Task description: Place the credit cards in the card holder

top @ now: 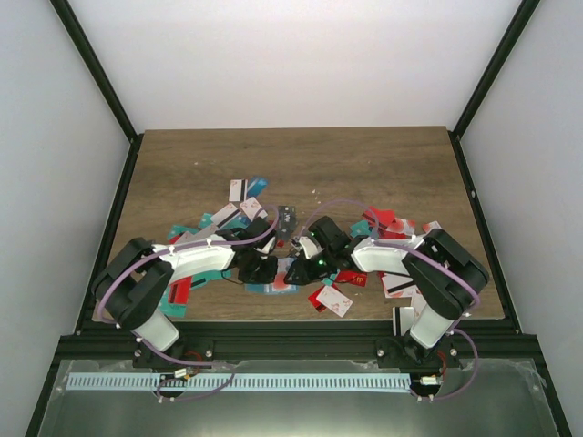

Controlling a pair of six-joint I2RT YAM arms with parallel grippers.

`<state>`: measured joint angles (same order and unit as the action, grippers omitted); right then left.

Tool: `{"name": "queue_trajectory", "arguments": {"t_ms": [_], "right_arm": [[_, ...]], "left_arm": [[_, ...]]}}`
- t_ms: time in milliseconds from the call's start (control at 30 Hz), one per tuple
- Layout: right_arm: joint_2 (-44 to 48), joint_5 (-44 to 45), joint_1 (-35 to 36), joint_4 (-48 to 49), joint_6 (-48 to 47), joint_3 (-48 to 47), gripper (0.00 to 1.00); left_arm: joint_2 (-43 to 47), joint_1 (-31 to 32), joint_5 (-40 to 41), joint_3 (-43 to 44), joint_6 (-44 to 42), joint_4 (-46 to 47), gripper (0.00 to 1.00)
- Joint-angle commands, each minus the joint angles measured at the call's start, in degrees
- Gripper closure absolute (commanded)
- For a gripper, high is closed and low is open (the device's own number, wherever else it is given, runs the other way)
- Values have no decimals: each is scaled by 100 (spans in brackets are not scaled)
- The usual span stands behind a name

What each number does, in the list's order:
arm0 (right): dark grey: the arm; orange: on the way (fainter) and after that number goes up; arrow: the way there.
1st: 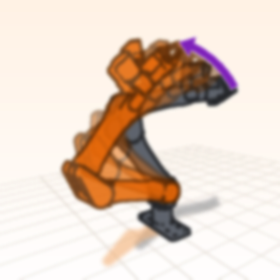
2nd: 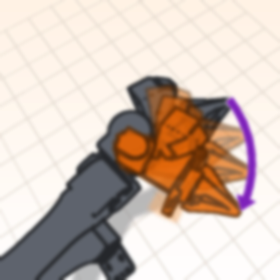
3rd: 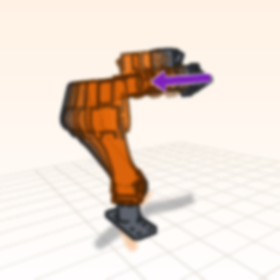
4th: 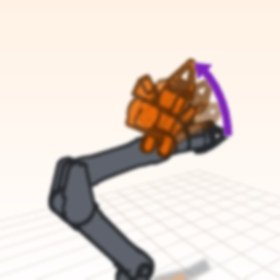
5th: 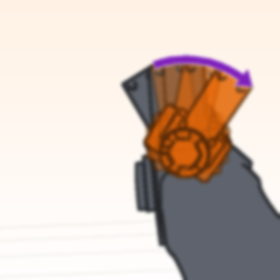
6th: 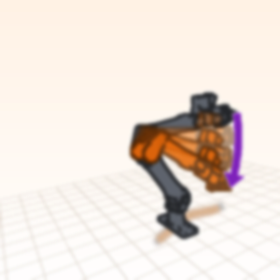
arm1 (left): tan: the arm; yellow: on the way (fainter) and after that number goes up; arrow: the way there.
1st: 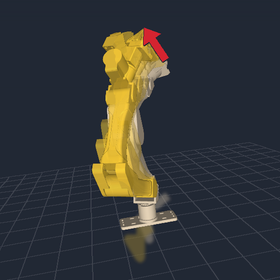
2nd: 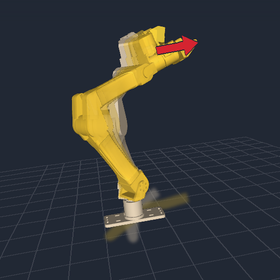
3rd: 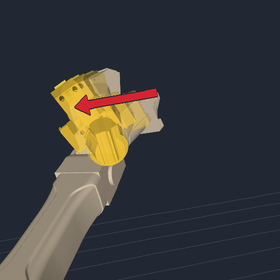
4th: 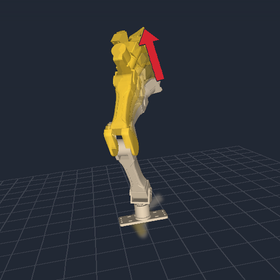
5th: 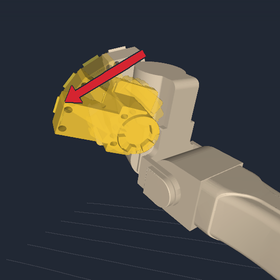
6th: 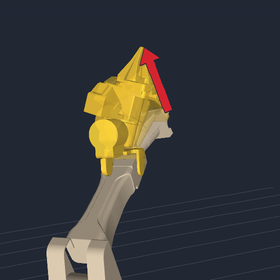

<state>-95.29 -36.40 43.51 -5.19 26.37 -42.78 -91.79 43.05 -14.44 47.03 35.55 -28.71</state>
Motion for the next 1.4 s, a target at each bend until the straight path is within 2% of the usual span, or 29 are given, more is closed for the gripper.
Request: {"name": "queue_trajectory", "arguments": {"t_ms": [0, 400, 833, 1133, 1367], "right_arm": [[48, -131, 45, -91, -119, -277, 64], [-146, -510, 71, 159, -143, -359, 64], [-230, -540, 216, 19, -155, -741, 64], [-411, -488, 337, -130, -143, -971, 63], [-680, -513, 512, -211, -158, -1290, 61]], "left_arm": [[-187, -3, 46, -157, -77, 63, 96], [-41, 1, -172, -149, 55, 219, 96], [358, 0, -326, -206, 225, 217, 96], [1449, -215, -28, -314, 650, -209, 95], [2608, -683, 121, -712, 789, -695, 94]]}}
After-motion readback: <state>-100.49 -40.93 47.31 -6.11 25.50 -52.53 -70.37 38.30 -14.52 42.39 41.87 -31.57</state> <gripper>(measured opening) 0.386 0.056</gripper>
